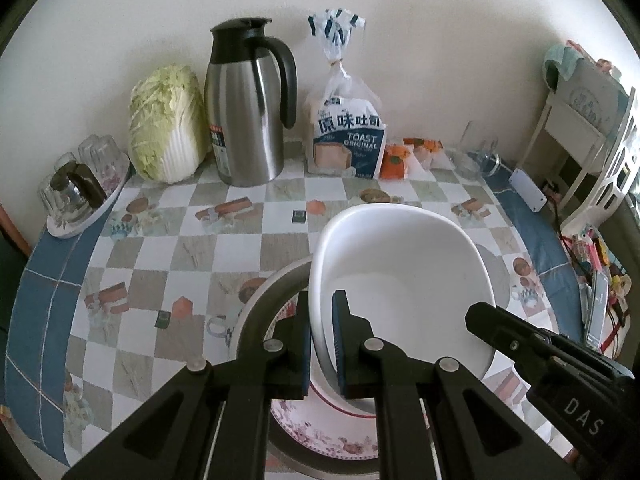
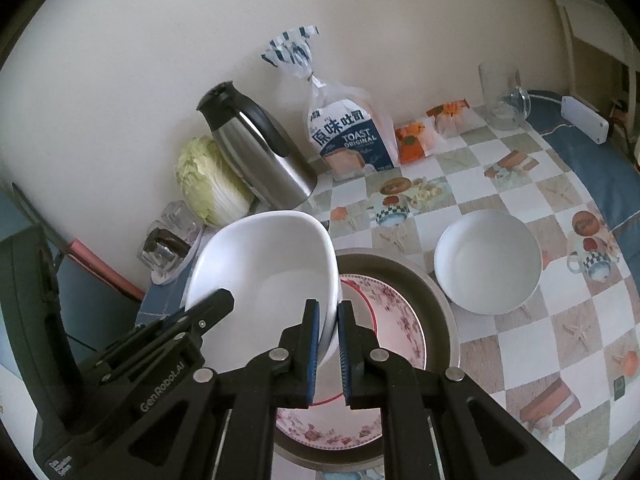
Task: Organize plates and bowls
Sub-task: 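Lift the white square bowl and carry it over the basin, then lower the white square bowl into the red-rimmed bowl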
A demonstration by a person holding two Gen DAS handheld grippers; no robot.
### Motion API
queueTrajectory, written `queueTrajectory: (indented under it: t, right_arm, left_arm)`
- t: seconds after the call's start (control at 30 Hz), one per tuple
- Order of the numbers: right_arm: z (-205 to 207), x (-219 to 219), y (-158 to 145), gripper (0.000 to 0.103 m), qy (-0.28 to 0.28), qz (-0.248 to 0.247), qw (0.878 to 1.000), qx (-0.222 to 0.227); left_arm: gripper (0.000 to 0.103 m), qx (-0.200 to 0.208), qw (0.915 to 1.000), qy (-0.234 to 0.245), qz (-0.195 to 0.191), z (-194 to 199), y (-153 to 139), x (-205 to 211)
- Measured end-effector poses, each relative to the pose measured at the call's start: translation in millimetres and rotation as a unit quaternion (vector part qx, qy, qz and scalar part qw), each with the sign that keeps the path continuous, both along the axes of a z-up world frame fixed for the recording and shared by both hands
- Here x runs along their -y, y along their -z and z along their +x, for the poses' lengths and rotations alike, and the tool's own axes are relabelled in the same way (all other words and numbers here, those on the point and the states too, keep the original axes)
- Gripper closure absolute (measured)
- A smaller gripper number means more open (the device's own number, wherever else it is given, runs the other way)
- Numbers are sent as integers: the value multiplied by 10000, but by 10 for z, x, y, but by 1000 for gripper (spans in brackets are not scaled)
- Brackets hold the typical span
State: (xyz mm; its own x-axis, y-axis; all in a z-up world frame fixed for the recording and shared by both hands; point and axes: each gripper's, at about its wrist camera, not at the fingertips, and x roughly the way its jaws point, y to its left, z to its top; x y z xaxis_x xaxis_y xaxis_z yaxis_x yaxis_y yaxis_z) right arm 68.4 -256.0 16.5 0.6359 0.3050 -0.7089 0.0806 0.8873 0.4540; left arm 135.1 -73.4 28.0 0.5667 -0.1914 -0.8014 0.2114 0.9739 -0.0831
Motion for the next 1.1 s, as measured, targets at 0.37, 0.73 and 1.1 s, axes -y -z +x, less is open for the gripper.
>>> queueTrajectory:
  t: [0.37, 0.73, 1.1]
  right_arm:
    - [35, -11, 90, 93, -31, -13, 9997, -247]
    - [42, -33, 128, 92, -47, -66, 9993, -364]
    - [80, -37, 217, 91, -44, -84, 9987, -508]
  left_arm:
    - [93, -300, 9995, 11, 49, 17, 126, -1]
    - [93, -475, 9988, 41, 145, 36, 203, 2]
    - [93, -728, 9972, 50, 163, 85, 364, 2]
